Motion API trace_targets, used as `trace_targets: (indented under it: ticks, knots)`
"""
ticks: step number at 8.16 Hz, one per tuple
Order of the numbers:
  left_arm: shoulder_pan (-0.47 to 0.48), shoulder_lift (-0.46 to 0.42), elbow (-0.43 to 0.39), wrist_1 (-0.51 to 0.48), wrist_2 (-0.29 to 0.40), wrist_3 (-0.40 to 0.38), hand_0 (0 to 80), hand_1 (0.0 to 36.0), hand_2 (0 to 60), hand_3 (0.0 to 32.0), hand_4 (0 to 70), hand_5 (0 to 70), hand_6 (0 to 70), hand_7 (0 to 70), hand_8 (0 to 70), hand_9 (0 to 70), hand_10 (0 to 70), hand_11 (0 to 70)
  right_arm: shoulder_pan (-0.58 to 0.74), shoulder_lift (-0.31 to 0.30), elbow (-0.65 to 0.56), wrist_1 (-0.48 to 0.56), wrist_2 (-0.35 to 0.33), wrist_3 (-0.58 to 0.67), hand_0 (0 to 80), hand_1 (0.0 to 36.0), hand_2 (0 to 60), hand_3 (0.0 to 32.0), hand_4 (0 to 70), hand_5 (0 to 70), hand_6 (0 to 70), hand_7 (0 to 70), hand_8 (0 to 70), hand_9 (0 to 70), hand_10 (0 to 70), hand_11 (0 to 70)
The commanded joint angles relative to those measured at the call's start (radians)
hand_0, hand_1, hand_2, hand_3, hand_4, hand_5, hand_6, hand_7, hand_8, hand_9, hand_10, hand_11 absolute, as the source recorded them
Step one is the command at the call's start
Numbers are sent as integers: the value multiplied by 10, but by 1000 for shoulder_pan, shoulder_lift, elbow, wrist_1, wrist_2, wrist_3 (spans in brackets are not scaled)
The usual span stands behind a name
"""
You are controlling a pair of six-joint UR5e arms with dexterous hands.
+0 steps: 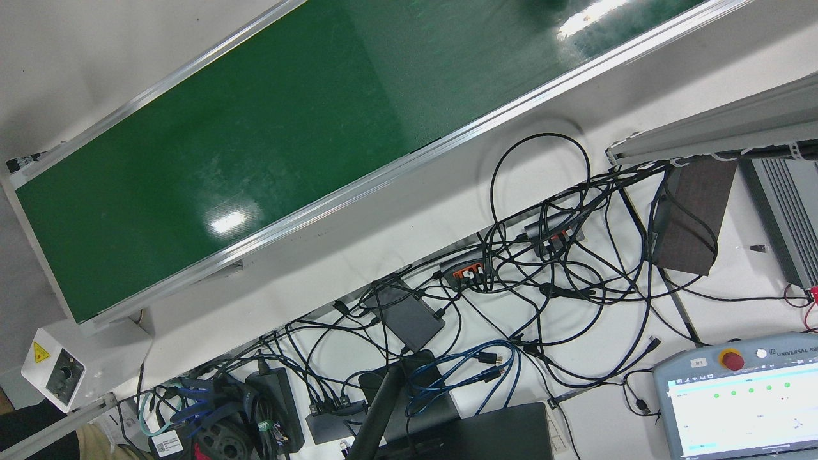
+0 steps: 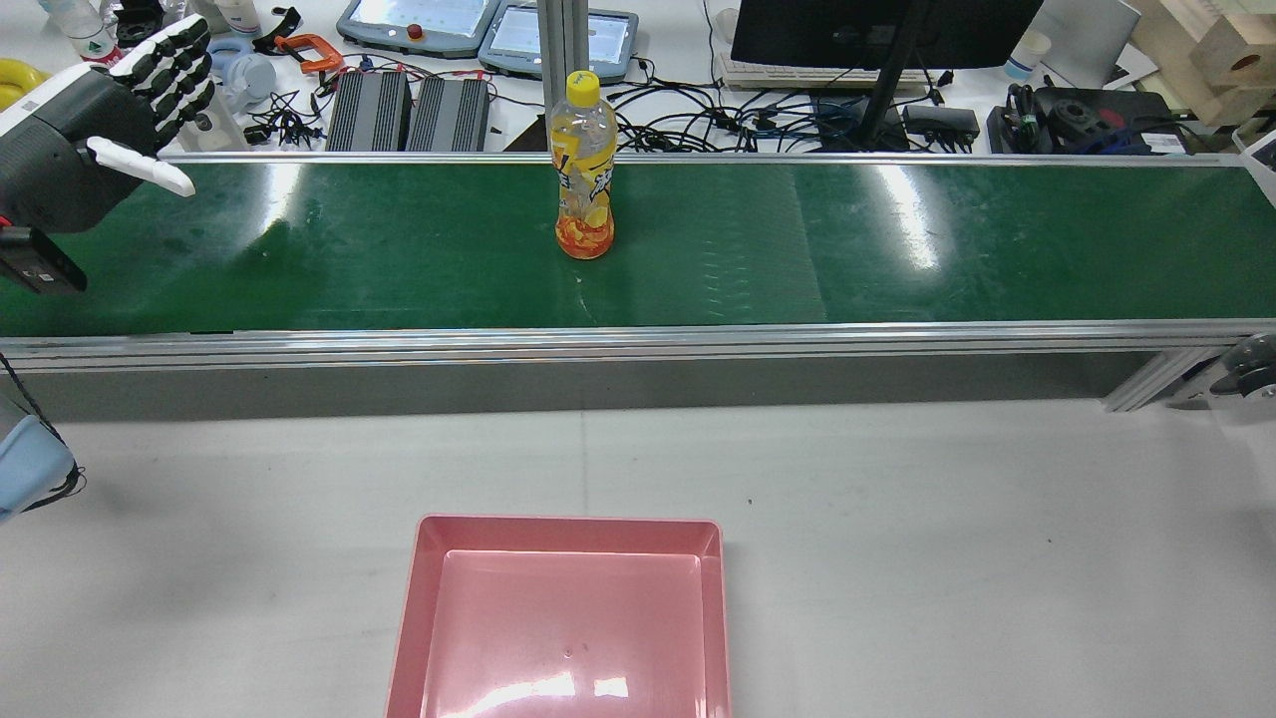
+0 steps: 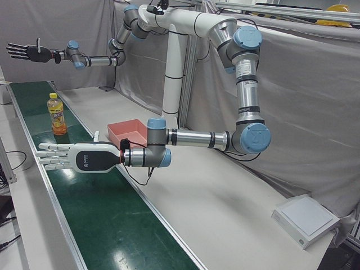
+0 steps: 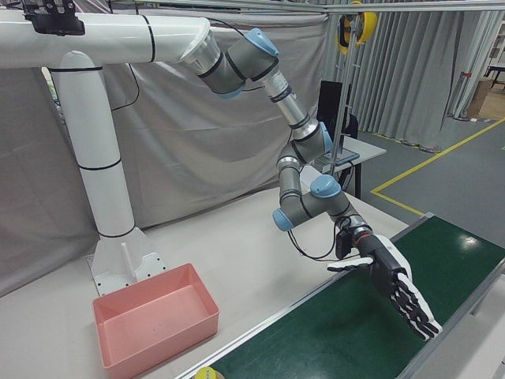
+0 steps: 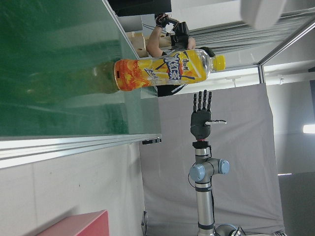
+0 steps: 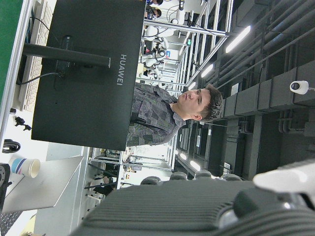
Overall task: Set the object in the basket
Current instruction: 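Move the left hand over the conveyor toward the juice bottle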
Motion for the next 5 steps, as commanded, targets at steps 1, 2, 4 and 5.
trace_targets:
  ticks: [1, 2, 4, 5]
  knots:
    - [5, -1, -14, 14, -6, 1, 681, 127, 0, 0, 0, 111, 0, 0, 0, 0, 0, 23, 0, -1, 0, 0, 0, 0, 0, 0, 0, 0, 0, 0, 0, 0, 0, 0, 0, 0]
    - [4, -1, -21, 15, -6, -2, 677, 127, 0, 0, 0, 113, 0, 0, 0, 0, 0, 24, 0, -1, 0, 1, 0, 0, 0, 0, 0, 0, 0, 0, 0, 0, 0, 0, 0, 0]
    - [25, 1, -34, 32, -48, 13, 677, 127, 0, 0, 0, 100, 0, 0, 0, 0, 0, 20, 0, -1, 0, 0, 0, 0, 0, 0, 0, 0, 0, 0, 0, 0, 0, 0, 0, 0]
    - [74, 2, -32, 32, -121, 18, 679, 128, 0, 0, 0, 88, 0, 0, 0, 0, 0, 17, 0, -1, 0, 0, 0, 0, 0, 0, 0, 0, 0, 0, 0, 0, 0, 0, 0, 0]
